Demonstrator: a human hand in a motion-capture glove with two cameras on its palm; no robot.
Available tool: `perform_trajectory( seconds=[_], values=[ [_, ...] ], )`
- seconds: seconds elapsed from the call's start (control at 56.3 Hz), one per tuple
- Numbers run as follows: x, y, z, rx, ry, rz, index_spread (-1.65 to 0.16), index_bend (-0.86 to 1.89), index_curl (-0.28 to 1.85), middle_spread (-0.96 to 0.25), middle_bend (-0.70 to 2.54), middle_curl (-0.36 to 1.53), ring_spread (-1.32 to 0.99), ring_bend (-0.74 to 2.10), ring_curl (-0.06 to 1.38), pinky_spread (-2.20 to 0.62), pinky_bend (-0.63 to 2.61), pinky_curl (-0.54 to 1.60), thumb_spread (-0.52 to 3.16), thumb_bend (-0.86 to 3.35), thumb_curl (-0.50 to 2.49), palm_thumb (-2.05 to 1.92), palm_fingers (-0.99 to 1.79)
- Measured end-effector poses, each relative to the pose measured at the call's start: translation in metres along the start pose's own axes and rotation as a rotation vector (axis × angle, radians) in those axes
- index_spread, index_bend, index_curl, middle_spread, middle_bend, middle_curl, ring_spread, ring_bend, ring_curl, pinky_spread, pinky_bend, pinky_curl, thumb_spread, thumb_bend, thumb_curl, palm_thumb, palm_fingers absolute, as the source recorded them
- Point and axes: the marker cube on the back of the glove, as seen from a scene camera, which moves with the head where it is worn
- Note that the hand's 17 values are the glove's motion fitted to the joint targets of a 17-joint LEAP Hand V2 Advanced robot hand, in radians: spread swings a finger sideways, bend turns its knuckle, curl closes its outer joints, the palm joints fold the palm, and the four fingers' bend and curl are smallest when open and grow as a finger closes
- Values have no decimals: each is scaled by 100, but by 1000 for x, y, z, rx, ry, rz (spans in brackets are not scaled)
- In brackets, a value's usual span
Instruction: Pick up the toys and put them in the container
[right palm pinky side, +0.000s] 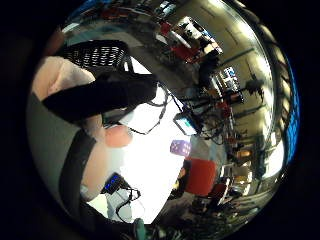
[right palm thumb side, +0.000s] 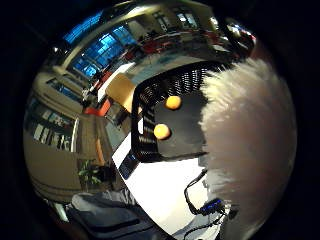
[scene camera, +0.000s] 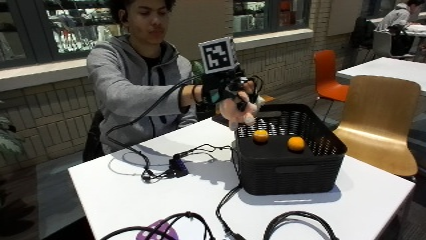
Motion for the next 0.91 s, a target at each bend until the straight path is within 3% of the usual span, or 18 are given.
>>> perform_trajectory(
  seconds=[0.071, 0.142, 0.373, 0.444, 0.462, 0.497, 0.693, 0.906],
  values=[
    [-6, -16, 9, -28, 58, -73, -32, 35, 63, -23, 59, 67, -40, 73, 54, -25, 107, 48, 114, 25, 75, 80, 52],
    [-16, -30, 16, -42, 22, 2, -32, 36, 66, -24, 60, 69, -41, 75, 56, -25, 109, 48, 113, 24, 77, 79, 50],
    [-10, -37, 33, -116, 84, 10, -32, 28, 73, -25, 62, 77, -41, 83, 63, -18, 114, 49, 114, 16, 78, 70, 31],
    [-3, -33, 33, -164, 111, -14, -32, 29, 73, -21, 58, 75, -35, 68, 62, -10, 112, 49, 124, 5, 68, 49, 5],
    [-1, -32, 32, -161, 125, -11, -32, 22, 69, -18, 47, 71, -32, 60, 59, -7, 113, 49, 123, -3, 63, 36, -21],
    [5, -30, 29, -144, 142, 5, -32, 15, 66, -14, 41, 68, -27, 49, 56, -4, 114, 48, 122, -9, 59, 25, -30],
    [55, 6, 17, -129, 142, 49, -31, 11, 50, -5, 26, 58, -19, 31, 45, 4, 103, 41, 123, -3, 47, 10, -12],
    [156, 66, 26, -169, 73, 317, -31, 12, 41, -2, 29, 56, -17, 34, 45, 5, 97, 37, 126, -1, 42, 11, -1]
  ],
)
